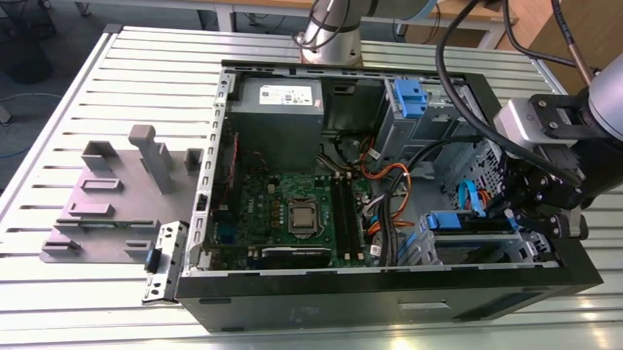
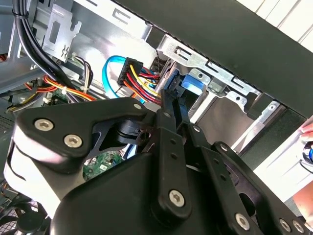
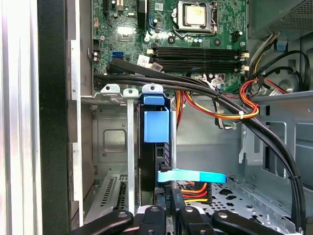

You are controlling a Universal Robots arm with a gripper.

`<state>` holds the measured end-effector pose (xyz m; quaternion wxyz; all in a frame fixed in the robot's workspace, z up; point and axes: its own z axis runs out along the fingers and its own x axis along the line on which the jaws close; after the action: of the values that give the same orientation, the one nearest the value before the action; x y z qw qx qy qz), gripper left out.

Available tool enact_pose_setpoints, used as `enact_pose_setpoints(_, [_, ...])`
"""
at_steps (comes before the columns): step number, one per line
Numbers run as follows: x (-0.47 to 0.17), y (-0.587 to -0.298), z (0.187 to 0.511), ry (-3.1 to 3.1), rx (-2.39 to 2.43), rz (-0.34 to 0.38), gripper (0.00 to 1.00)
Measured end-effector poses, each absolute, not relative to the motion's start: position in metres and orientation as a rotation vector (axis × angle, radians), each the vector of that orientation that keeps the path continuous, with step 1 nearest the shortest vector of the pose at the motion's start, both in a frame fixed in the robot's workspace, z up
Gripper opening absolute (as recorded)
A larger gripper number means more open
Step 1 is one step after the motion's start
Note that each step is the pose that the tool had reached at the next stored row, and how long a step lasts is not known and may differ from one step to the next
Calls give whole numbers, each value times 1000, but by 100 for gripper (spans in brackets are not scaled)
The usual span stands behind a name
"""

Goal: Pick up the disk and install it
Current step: 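Insert the second disk wire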

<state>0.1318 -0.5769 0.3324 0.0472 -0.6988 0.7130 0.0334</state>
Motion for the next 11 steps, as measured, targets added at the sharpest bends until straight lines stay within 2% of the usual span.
enact_pose_setpoints(11, [132,-577,334,2183,-2124,101,17])
